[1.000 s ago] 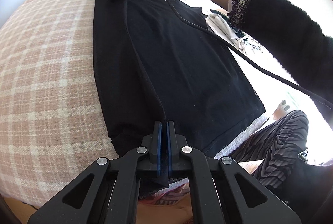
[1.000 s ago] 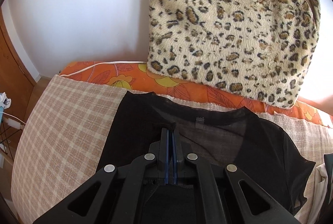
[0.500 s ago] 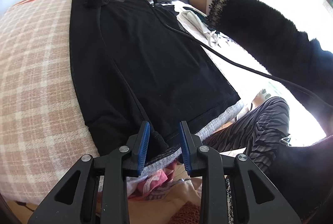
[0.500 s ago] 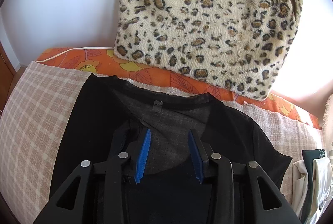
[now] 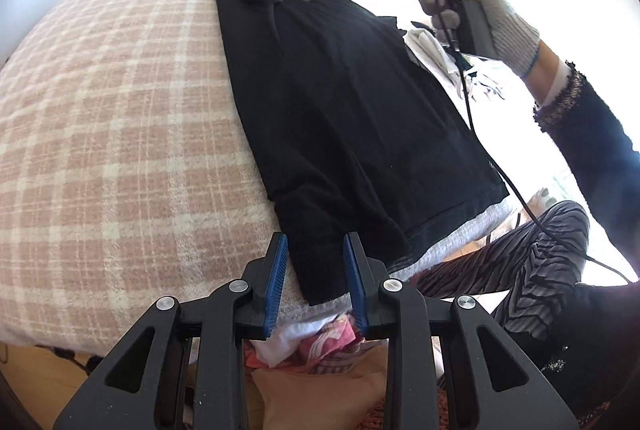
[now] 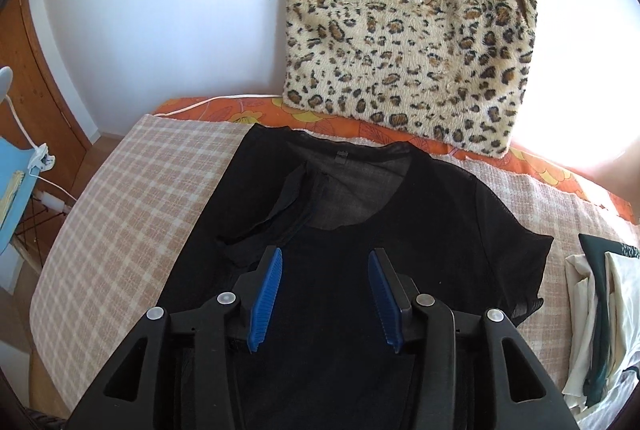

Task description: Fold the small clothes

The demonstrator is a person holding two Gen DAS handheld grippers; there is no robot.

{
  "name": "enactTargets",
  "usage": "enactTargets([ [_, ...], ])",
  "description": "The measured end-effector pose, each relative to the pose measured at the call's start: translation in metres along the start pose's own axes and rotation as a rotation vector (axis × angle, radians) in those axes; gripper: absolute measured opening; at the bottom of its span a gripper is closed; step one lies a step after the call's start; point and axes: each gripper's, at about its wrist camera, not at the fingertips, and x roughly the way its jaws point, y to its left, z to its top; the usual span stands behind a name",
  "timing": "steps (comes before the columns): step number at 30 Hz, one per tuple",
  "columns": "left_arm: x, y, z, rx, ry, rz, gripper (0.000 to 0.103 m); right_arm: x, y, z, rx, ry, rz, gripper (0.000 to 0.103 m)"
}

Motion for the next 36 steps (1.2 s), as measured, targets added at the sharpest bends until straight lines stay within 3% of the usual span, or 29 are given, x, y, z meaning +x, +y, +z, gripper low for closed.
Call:
enactTargets([
  [3, 0.002, 0.001, -0.002, 0.000, 0.009, 0.010, 0.027, -0.012, 0.010, -0.021, -0.040, 0.011, 0.024, 0.047],
  [7, -0.005, -0.008, 0.001, 0.041, -0.034, 0.050, 0.027, -0.027, 0.012, -0.046, -0.058, 0.009, 0.032, 0.049],
  [14, -0.012, -0.035, 0.012, 0.157, -0.103, 0.094, 0.027, -0.055, -0.037, -0.070, 0.025, -0.036, 0.032, 0.055],
  [20, 0.008, -0.061, 0.024, 0.207, -0.097, 0.073, 0.027, -0.075, -0.092, -0.079, 0.123, -0.088, 0.011, 0.066],
  [24, 0.028, -0.079, 0.035, 0.225, -0.065, 0.019, 0.027, -0.080, -0.130, -0.080, 0.198, -0.105, 0.030, 0.066],
  [31, 0.058, -0.146, 0.037, 0.390, -0.050, -0.030, 0.027, -0.084, -0.186, -0.073, 0.258, -0.126, 0.077, 0.066],
  [33, 0.067, -0.161, 0.035, 0.419, -0.035, -0.054, 0.047, -0.082, -0.200, -0.072, 0.275, -0.130, 0.102, 0.066],
  [36, 0.082, -0.186, 0.033, 0.465, -0.016, -0.082, 0.049, -0.077, -0.217, -0.071, 0.300, -0.125, 0.112, 0.066],
])
